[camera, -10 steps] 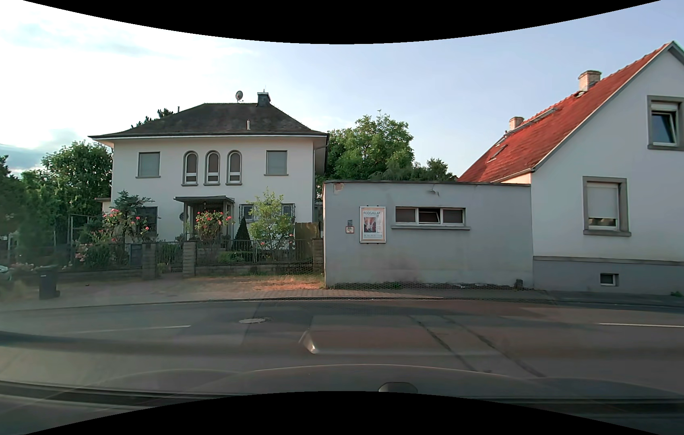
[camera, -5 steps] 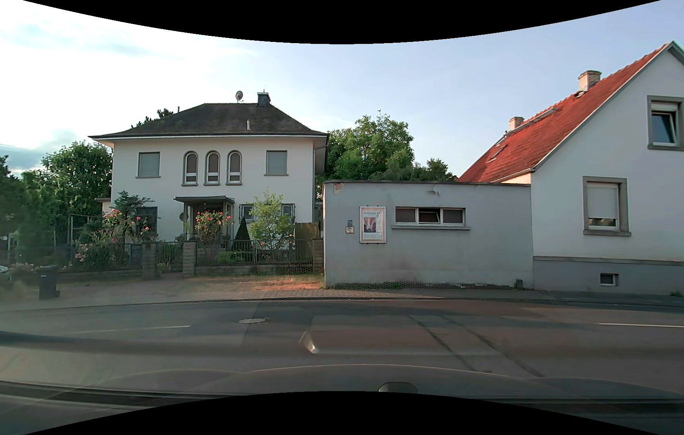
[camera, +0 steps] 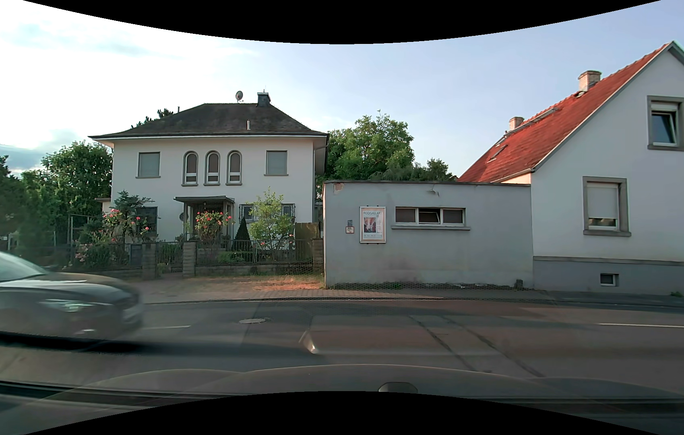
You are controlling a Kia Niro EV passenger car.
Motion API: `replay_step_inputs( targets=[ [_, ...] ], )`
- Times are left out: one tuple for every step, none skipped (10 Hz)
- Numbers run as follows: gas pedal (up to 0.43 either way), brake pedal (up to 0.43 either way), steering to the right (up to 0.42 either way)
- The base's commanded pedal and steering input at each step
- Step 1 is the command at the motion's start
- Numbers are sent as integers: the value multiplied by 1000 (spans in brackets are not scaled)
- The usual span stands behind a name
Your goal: Follow the waypoints while adhering to traffic rules and regulations
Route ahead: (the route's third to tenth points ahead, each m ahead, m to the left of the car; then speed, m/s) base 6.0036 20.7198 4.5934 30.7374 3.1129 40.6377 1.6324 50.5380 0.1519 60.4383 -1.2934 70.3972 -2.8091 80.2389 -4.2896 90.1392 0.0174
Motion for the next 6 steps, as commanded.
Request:
replay_step_inputs(
  targets=[
    [0,0,-225],
    [0,0,-225],
    [0,0,-225],
    [0,0,-225],
    [0,0,-226],
    [0,0,-227]
  ],
)
